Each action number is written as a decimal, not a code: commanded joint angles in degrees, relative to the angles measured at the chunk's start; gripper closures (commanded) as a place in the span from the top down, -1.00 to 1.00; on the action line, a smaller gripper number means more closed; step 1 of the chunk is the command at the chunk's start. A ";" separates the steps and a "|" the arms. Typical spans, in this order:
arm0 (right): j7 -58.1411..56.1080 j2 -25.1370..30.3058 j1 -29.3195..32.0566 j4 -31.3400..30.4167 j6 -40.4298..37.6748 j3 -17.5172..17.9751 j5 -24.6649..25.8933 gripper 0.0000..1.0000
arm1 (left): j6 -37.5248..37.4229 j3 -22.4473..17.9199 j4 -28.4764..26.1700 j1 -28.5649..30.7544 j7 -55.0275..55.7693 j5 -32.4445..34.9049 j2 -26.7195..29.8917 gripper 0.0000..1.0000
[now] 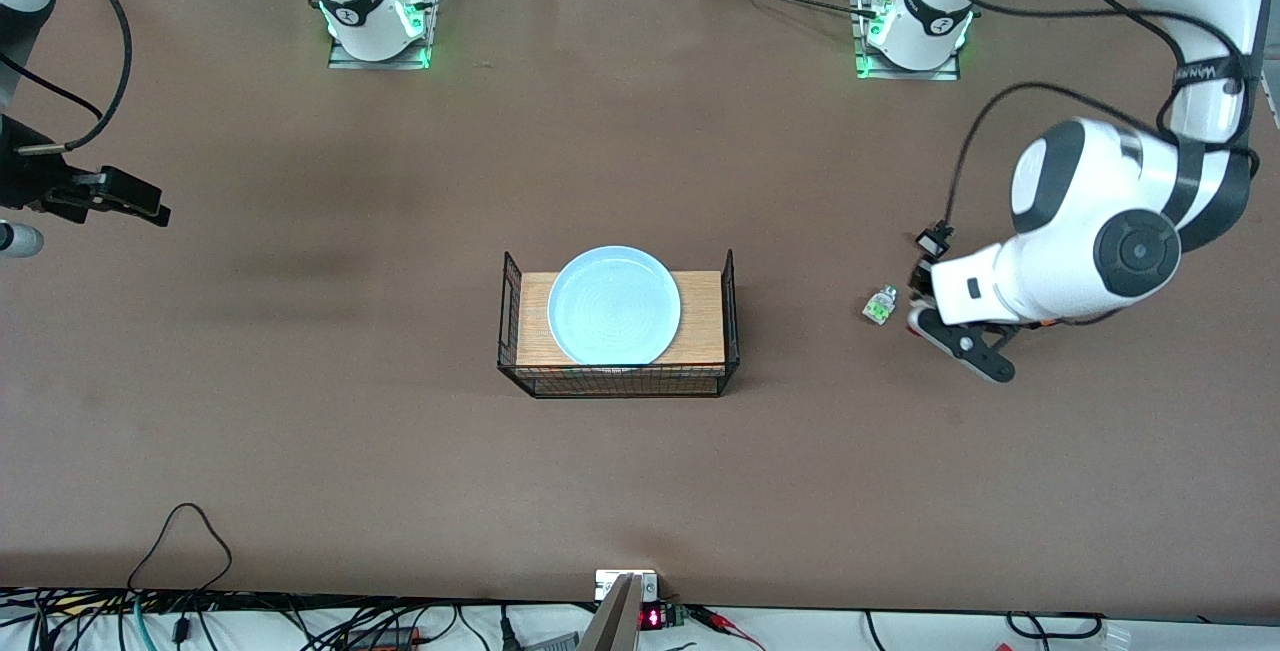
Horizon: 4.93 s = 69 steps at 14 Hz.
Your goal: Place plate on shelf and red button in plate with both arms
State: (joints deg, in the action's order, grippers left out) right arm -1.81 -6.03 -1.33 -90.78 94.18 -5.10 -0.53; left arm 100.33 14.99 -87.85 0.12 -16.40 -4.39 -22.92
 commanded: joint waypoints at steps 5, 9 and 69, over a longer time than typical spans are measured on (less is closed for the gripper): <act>0.41 1.02 0.01 -0.54 0.57 0.36 0.27 1.00 | -2.00 12.43 12.33 -5.80 34.90 -7.12 -3.78 -0.82; 0.49 1.02 0.01 -0.54 0.57 0.36 0.27 1.00 | 9.67 11.81 14.64 -13.03 47.50 -6.42 -9.76 -0.82; 0.23 1.46 -0.61 0.08 -1.54 0.97 0.45 1.00 | -7.34 -16.58 -11.20 -3.55 18.33 6.77 26.79 1.00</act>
State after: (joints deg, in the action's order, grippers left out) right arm -1.66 -5.55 -1.82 -90.53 93.47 -4.23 -0.54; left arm 92.94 -0.77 -97.78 -2.64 3.03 2.89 2.57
